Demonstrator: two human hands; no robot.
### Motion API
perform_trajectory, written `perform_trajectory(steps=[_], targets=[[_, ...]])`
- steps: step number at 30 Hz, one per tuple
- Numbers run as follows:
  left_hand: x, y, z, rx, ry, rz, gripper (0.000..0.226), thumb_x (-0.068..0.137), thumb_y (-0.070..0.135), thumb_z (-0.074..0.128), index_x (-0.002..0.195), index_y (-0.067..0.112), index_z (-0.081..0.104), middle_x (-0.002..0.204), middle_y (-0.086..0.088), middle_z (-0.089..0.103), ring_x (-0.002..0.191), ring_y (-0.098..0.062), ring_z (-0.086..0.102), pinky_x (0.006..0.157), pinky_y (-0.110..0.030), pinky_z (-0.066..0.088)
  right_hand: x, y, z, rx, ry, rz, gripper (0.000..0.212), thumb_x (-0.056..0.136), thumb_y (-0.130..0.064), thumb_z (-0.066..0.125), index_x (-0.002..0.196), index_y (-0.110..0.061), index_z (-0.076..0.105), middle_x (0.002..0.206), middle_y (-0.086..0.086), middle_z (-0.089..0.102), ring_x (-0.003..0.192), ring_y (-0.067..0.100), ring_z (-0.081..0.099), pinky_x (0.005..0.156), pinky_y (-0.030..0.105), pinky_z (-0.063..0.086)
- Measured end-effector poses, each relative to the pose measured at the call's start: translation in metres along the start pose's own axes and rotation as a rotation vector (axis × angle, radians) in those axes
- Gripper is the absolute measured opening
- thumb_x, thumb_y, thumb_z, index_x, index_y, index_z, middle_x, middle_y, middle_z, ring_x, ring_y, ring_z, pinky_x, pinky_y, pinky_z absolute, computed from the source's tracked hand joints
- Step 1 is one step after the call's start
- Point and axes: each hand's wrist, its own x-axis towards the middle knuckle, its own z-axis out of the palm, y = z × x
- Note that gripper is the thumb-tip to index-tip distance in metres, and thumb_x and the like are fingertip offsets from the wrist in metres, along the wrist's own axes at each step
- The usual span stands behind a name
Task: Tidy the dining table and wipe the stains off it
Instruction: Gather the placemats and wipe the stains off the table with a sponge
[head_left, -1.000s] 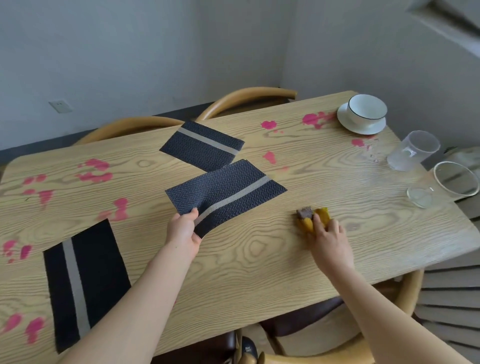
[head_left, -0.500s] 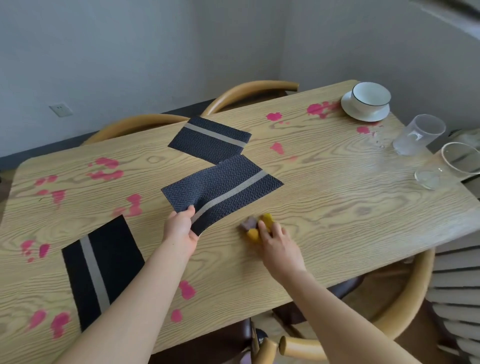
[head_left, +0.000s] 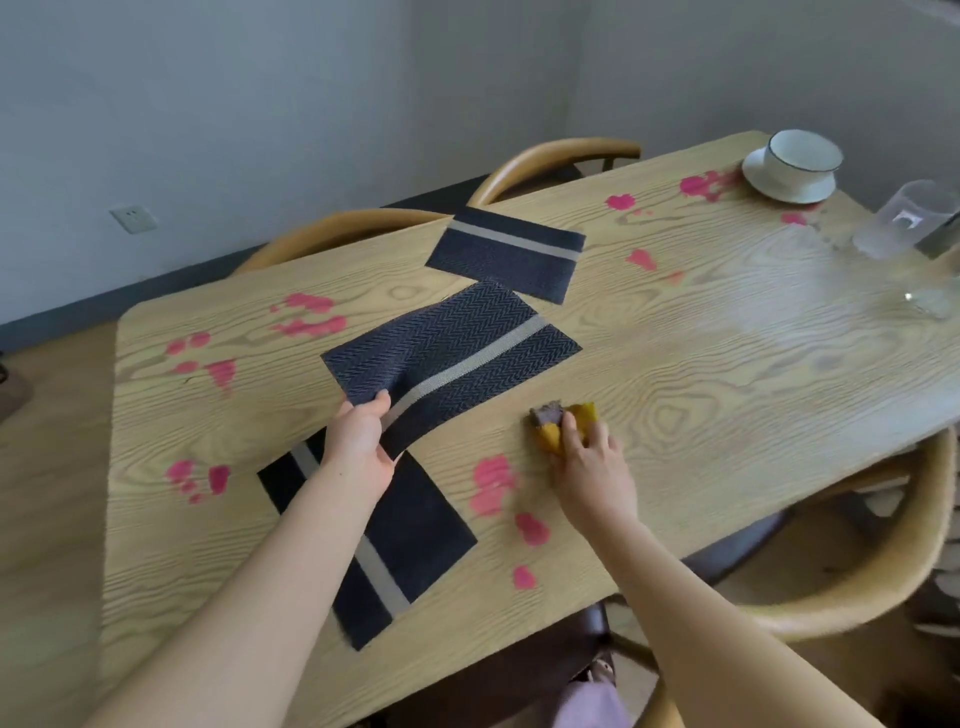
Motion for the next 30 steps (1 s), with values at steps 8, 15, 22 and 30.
perform_trajectory(steps=[8,15,22,30], targets=[[0.018,0.025,-0.083,0.035,-0.044,-0.016,0.011,0.093,0.016,0.059,0.103,0.018,0.054,0.109,-0.006,0.064,0.093,-0.022,0.063,0.069,-0.035,0.052,-0.027,-0.058,0.022,-0.120,-0.032,-0.046,0.063,0.095,-0.041,0.049,0.149,-0.027,0.021,0.132,0.011,0.037,0.119,0.030,0.040,0.087,0.039,0.046],[0.029,0.049,-0.120,0.385,-0.259,0.039,0.023,0.092,0.013,0.059,0.112,0.021,0.052,0.111,-0.002,0.063,0.095,-0.020,0.061,0.080,-0.037,0.051,-0.038,-0.064,0.001,0.395,0.296,0.216,0.041,0.090,-0.045,0.040,0.106,-0.020,0.068,0.095,0.013,0.059,0.098,0.032,0.056,0.078,0.037,0.043],[0.033,0.064,-0.125,0.952,-0.508,0.155,0.019,0.094,0.010,0.054,0.112,0.011,0.060,0.108,-0.012,0.068,0.088,-0.025,0.064,0.074,-0.031,0.049,-0.065,-0.117,0.004,0.660,0.055,0.407,0.045,0.088,-0.054,0.051,0.074,-0.015,0.068,0.059,0.000,0.069,0.058,0.015,0.063,0.067,0.036,0.056],[0.056,0.059,-0.105,1.280,-0.623,0.326,0.028,0.094,0.018,0.055,0.121,0.012,0.059,0.118,-0.010,0.065,0.102,-0.025,0.060,0.088,-0.033,0.043,-0.086,-0.099,0.024,0.384,-0.038,0.576,0.034,0.078,-0.050,0.065,0.077,-0.016,0.063,0.070,0.000,0.069,0.067,0.019,0.067,0.068,0.037,0.059]])
